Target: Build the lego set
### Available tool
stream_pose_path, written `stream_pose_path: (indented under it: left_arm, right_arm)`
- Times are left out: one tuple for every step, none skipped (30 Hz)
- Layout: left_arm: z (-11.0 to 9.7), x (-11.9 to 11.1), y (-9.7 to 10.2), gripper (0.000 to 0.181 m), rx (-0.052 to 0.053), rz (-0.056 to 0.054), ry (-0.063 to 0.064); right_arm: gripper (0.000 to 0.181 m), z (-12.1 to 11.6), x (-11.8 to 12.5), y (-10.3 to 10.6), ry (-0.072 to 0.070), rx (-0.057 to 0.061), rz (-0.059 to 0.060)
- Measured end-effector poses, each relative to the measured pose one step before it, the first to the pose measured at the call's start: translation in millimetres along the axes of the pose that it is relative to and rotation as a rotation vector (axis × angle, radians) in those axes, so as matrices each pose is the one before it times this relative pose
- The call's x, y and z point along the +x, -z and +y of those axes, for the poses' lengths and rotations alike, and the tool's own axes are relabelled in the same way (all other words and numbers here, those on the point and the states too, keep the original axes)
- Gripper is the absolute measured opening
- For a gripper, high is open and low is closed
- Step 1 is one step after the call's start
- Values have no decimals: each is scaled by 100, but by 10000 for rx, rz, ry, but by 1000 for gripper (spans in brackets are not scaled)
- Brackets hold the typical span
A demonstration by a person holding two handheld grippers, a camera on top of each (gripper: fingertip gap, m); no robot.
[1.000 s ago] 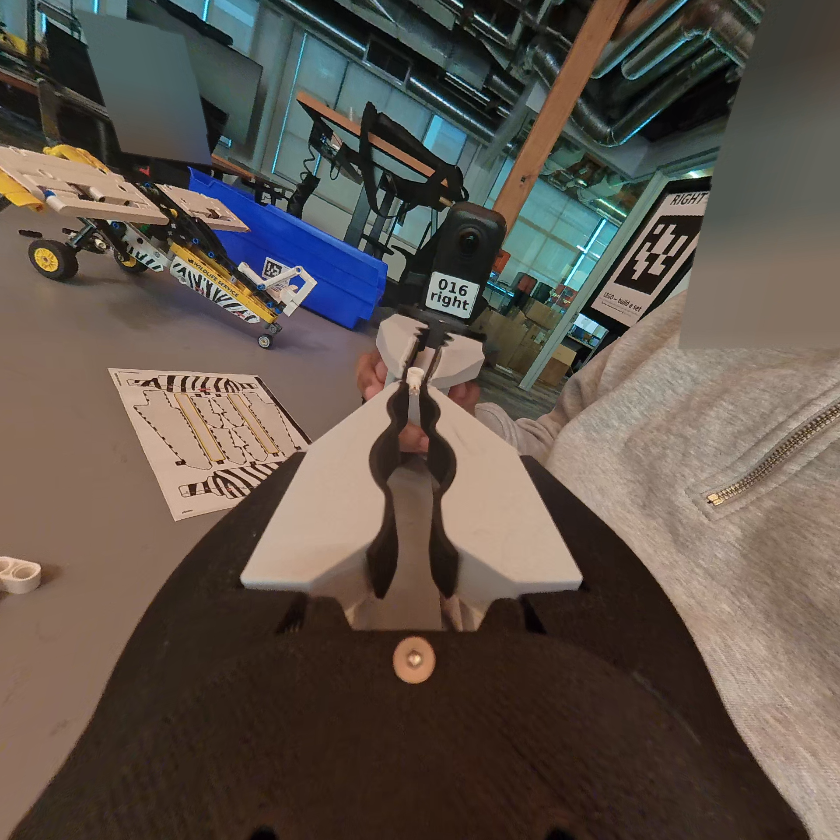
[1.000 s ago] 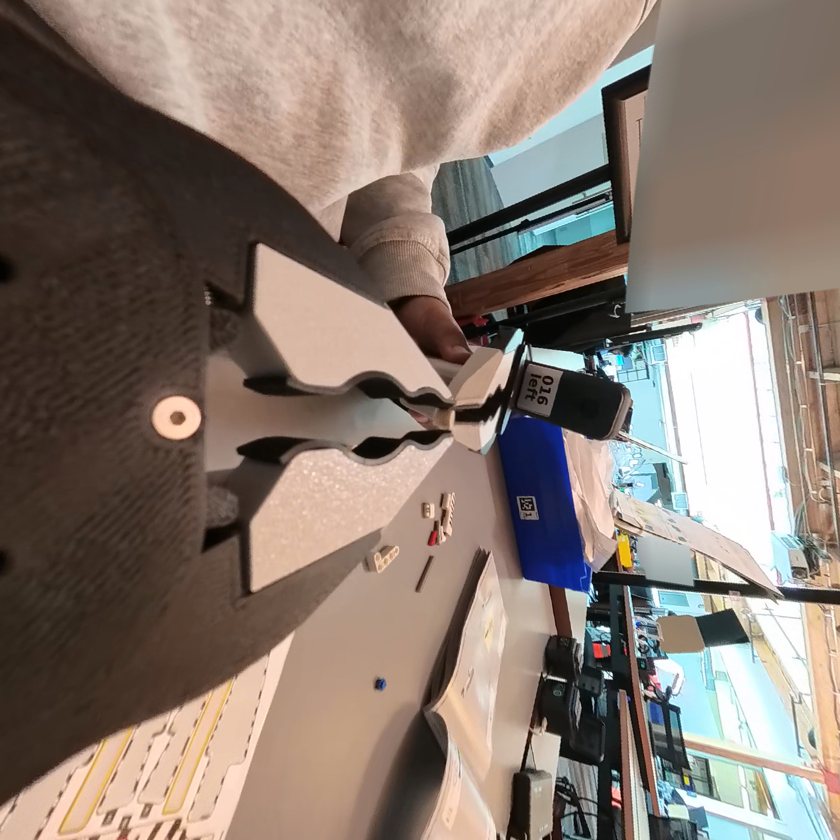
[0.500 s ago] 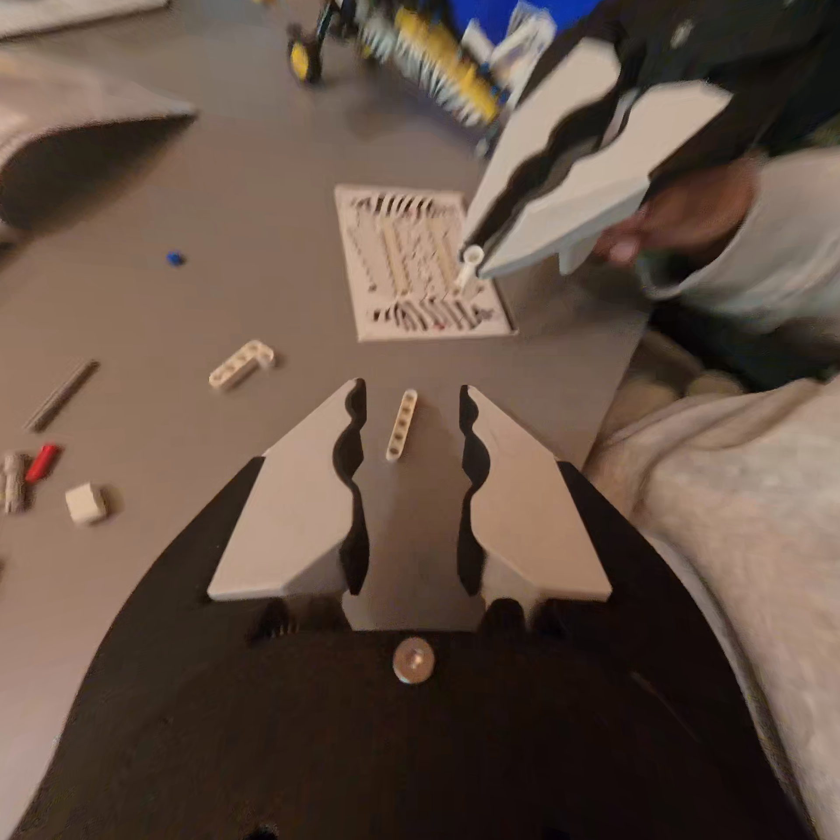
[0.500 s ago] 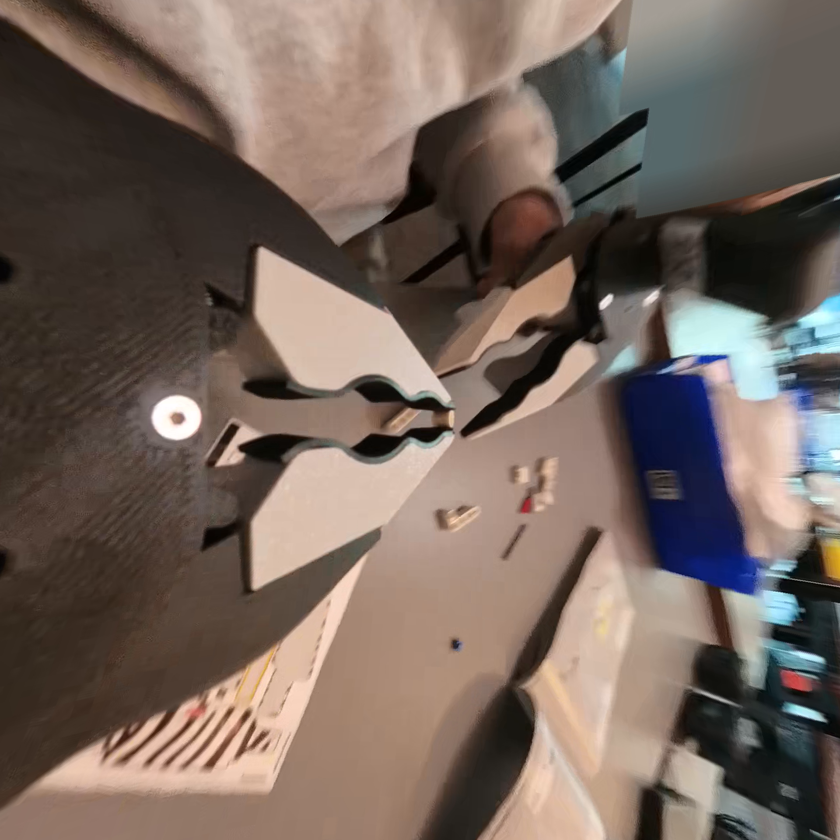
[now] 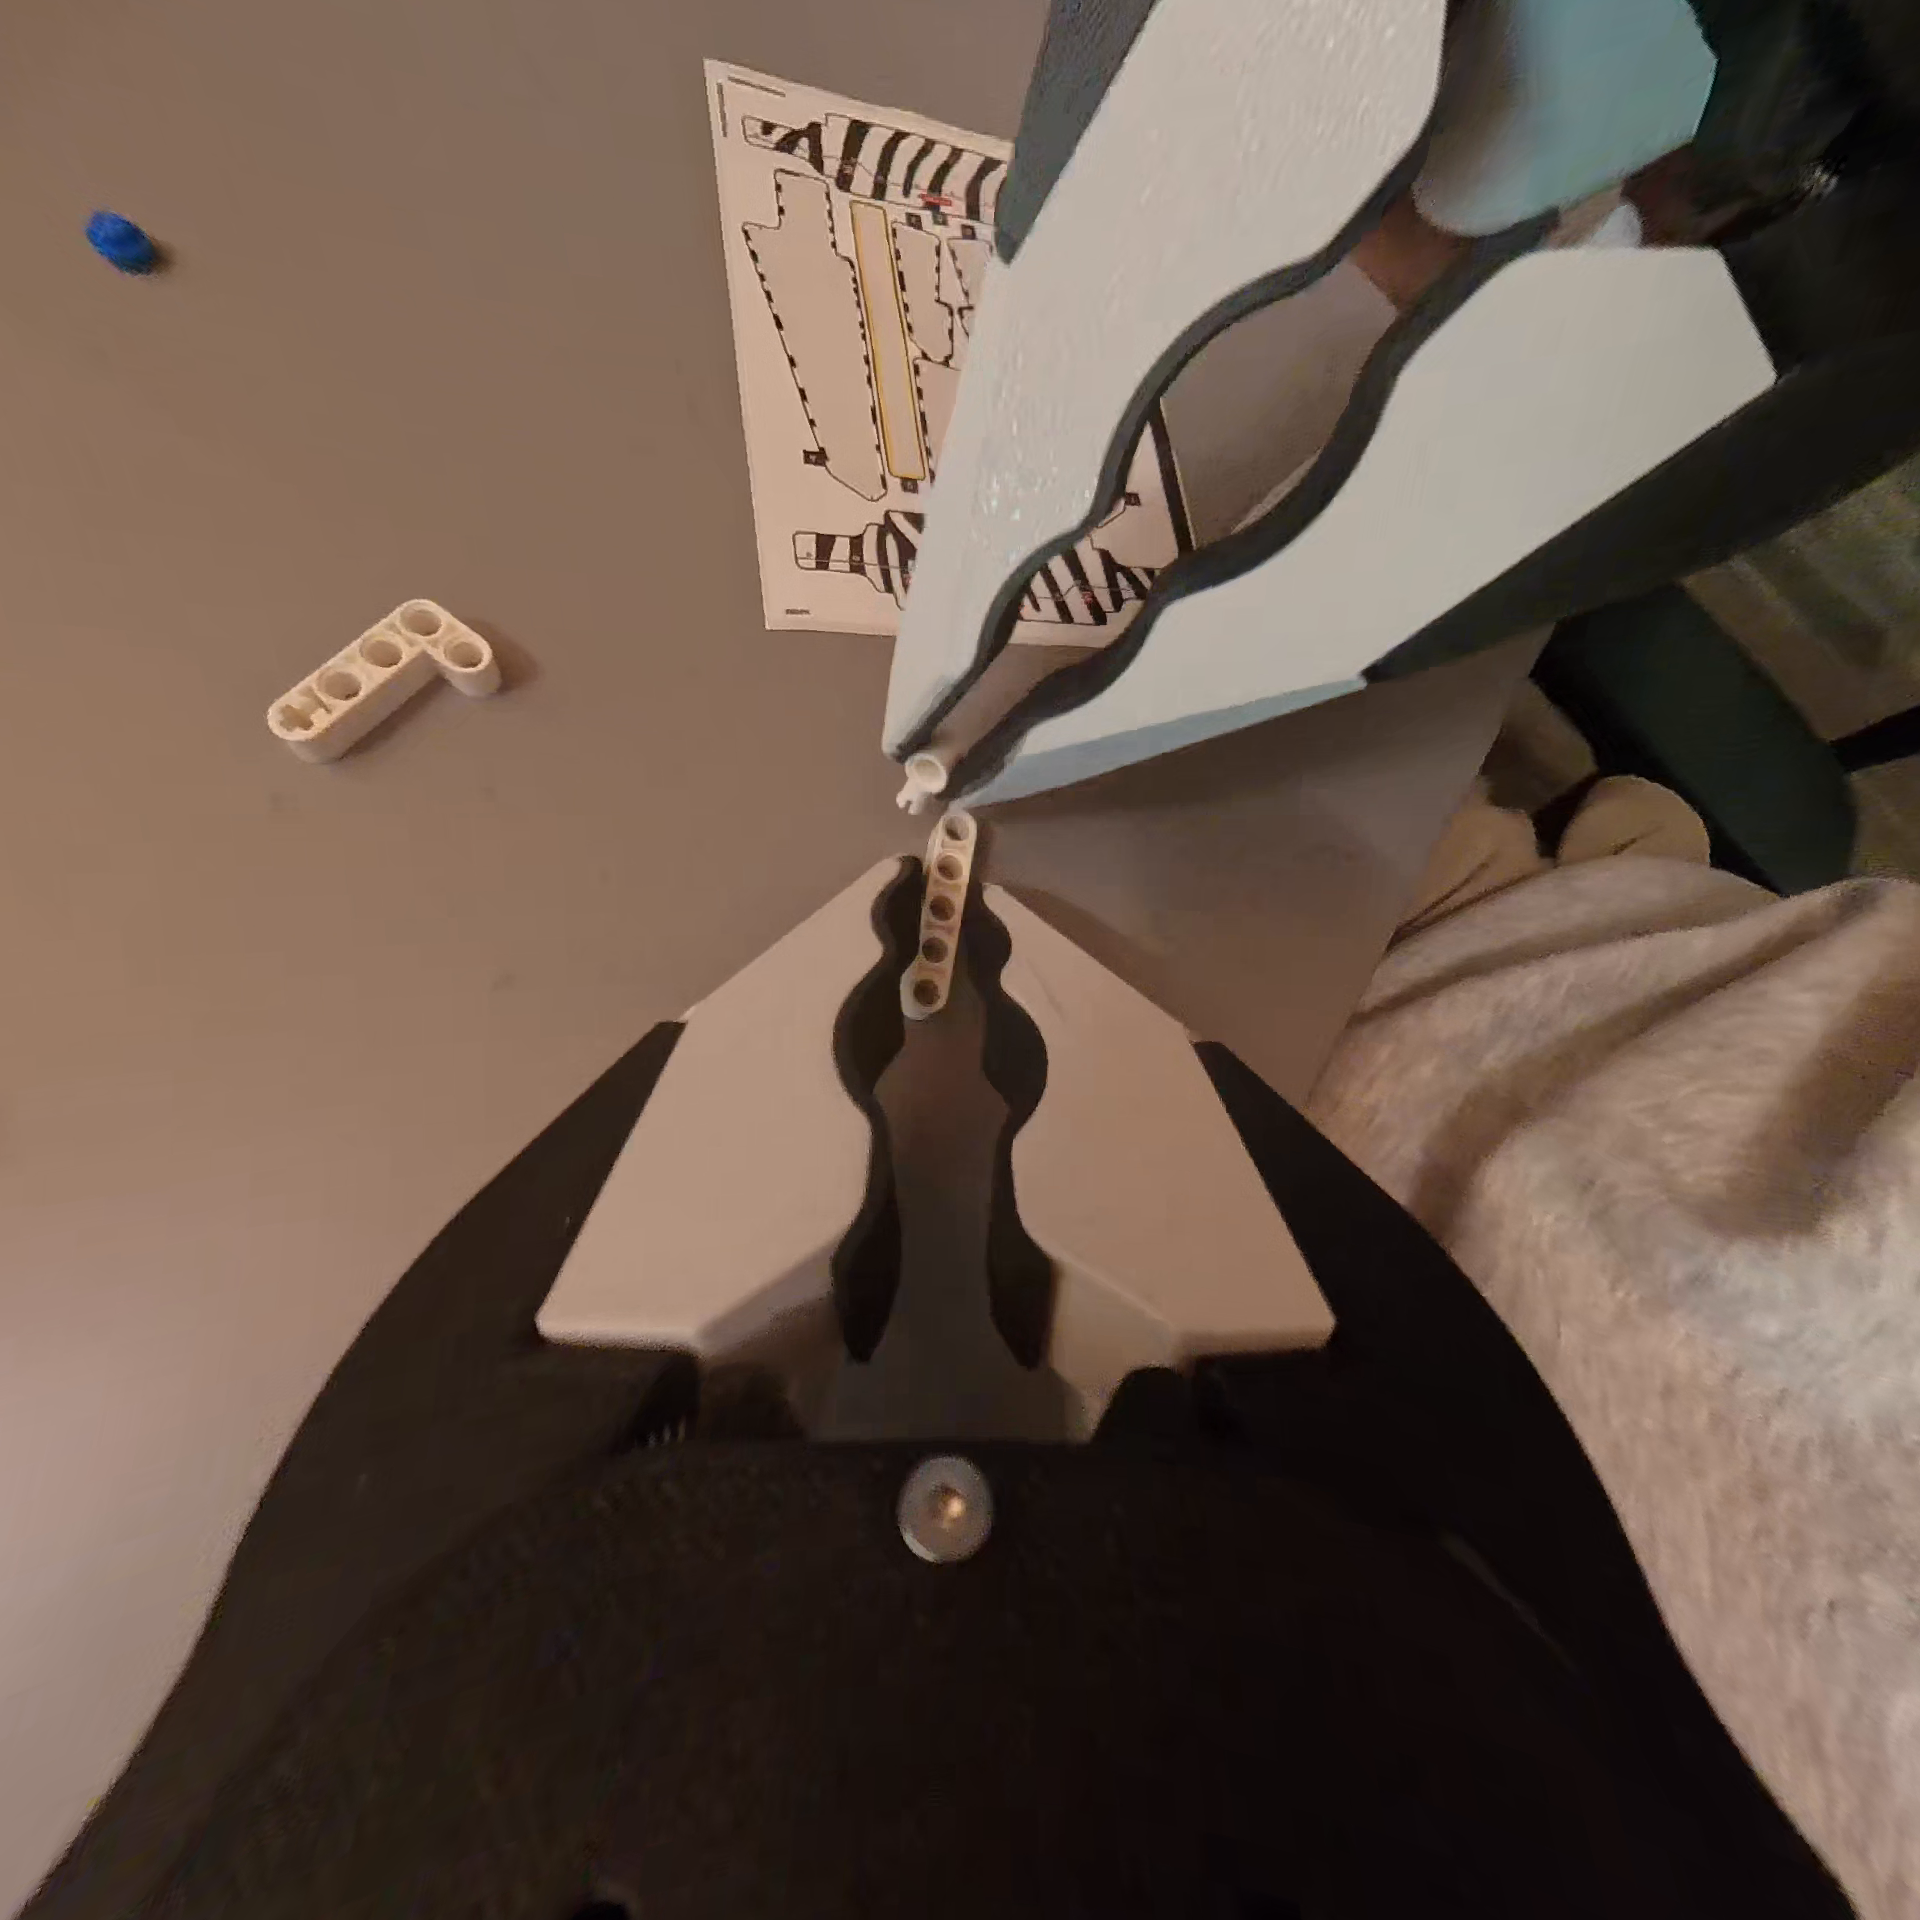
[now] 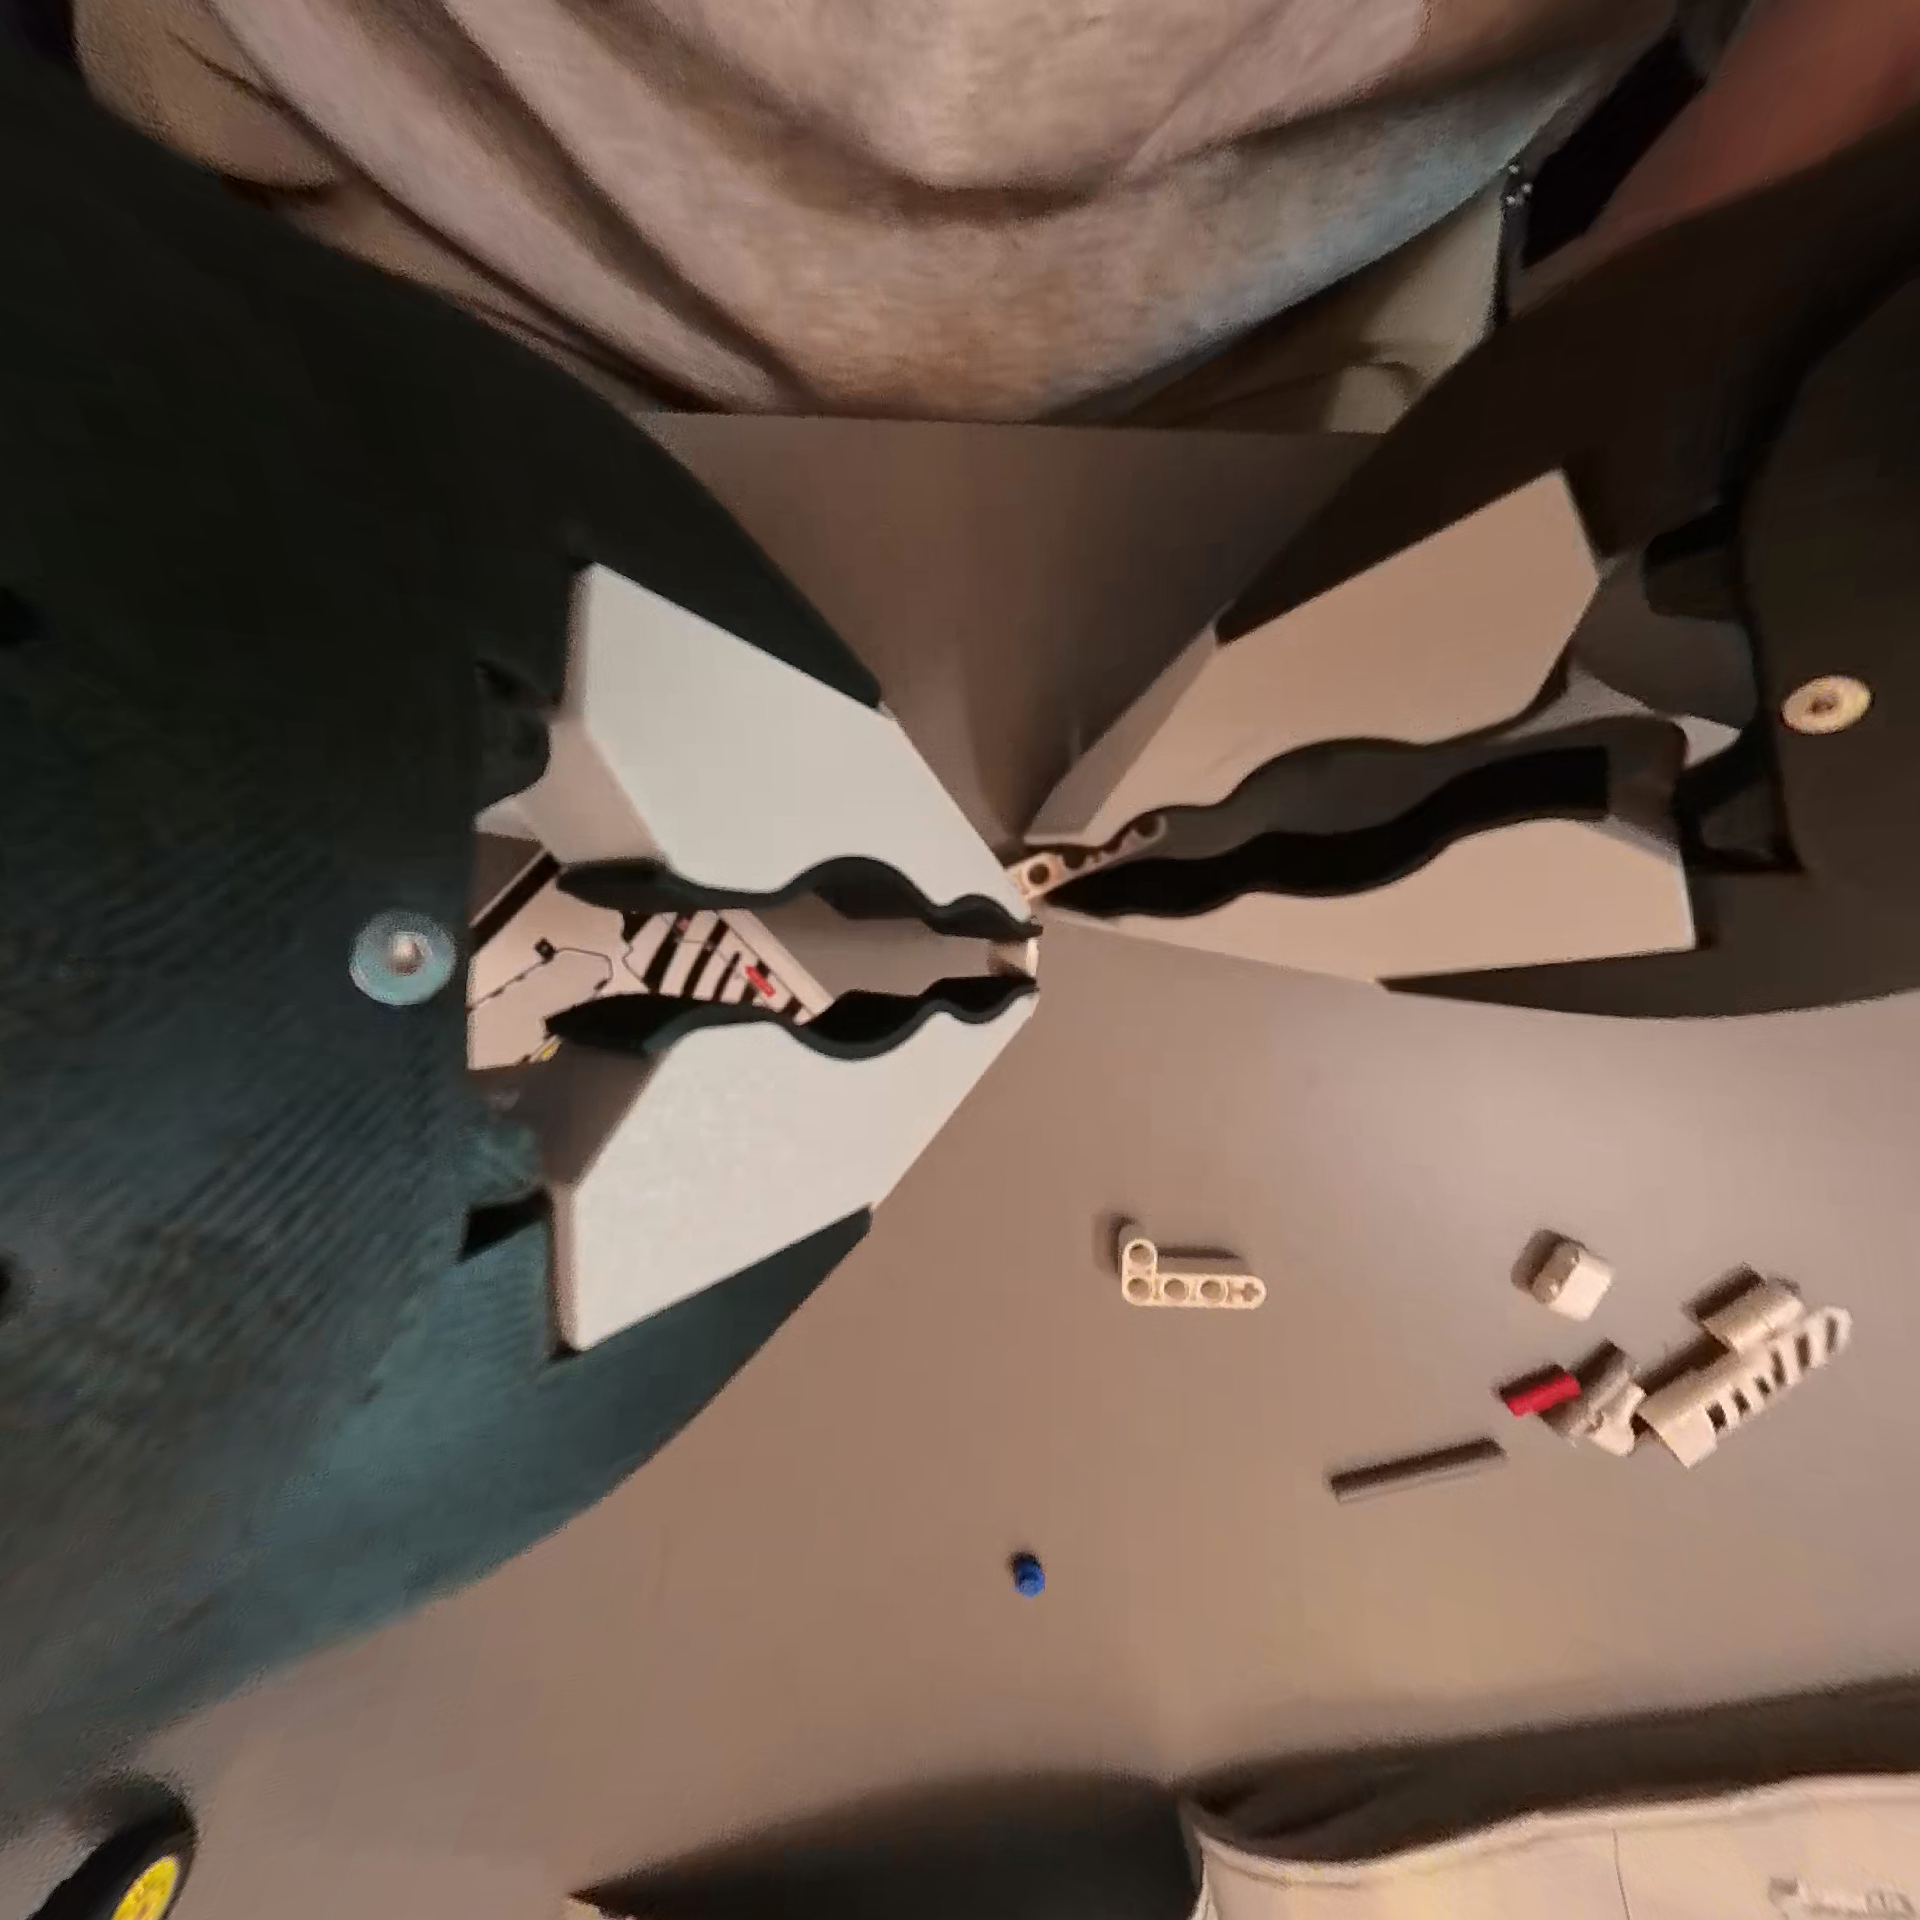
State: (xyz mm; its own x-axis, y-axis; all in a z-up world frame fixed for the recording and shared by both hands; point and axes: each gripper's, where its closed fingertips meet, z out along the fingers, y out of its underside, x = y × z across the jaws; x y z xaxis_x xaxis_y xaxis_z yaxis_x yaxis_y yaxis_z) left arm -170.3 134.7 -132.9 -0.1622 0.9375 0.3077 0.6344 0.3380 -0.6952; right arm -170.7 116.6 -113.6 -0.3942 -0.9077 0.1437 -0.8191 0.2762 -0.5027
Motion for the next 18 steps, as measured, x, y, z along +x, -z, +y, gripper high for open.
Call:
stream_pose_path:
  left_arm:
    - [-8, 4, 8, 7, 7, 85, 94]
    - [-12, 0, -2, 7, 5, 63, 70]
    - [-12, -6, 5, 7, 3, 24, 32]
    - [-1, 4, -8, 7, -1, -4, -2]
    - [-1, 4, -10, 7, -3, -17, -23]
    - [-7, -3, -1, 7, -2, -7, -10]
    - [1, 4, -4, 7, -1, 12, 13]
    - [-16, 17, -11, 7, 1, 26, 27]
    - [-14, 9, -3, 7, 2, 28, 28]
    - [-14, 2, -3, 7, 2, 24, 27]
    - [-19, 5, -5, 7, 5, 25, 28]
    - [-4, 6, 4, 7, 2, 22, 24]
    - [-6, 1, -1, 7, -1, 20, 20]
    - [0, 3, -4, 7, 0, 12, 11]
    - [1, 9, -7, 7, -3, 2, -7]
    - [-2, 12, -5, 7, -3, 8, -1]
    - [-1, 9, -9, 7, -3, 44, 33]
    - [-9, 10, 3, 6, -8, 51, 41]
  right_arm:
    - [6, 65, -200, -56, 124, -114, -105]
    - [6, 46, -78, -18, 136, -74, 13]
    - [6, 97, -96, 49, 121, -86, 17]
    - [6, 84, -221, 93, 113, -81, -55]
    - [6, 102, -187, 101, 104, -77, -34]
    - [6, 164, -190, 48, 107, -120, -58]
    - [6, 166, -116, -9, 142, -111, -30]
    - [6, 88, -26, -26, 161, -52, 18]
    - [6, -9, -4, -39, 147, 10, 5]
    - [6, -95, 50, -24, 114, 52, 17]
    - [6, -233, 97, 19, 114, 127, 43]
    - [6, -238, 113, 29, 94, 111, 28]
    - [6, -81, -17, -42, 67, -10, -85]
    - [6, 160, -133, -147, 47, -158, -163]
    - [6, 192, -97, -137, 68, -164, -103]
    - [6, -75, -79, -3, 112, 27, -74]
    - [6, 78, -67, -43, 84, -91, -74]
    - [6, 69, -18, 17, 101, -98, -64]
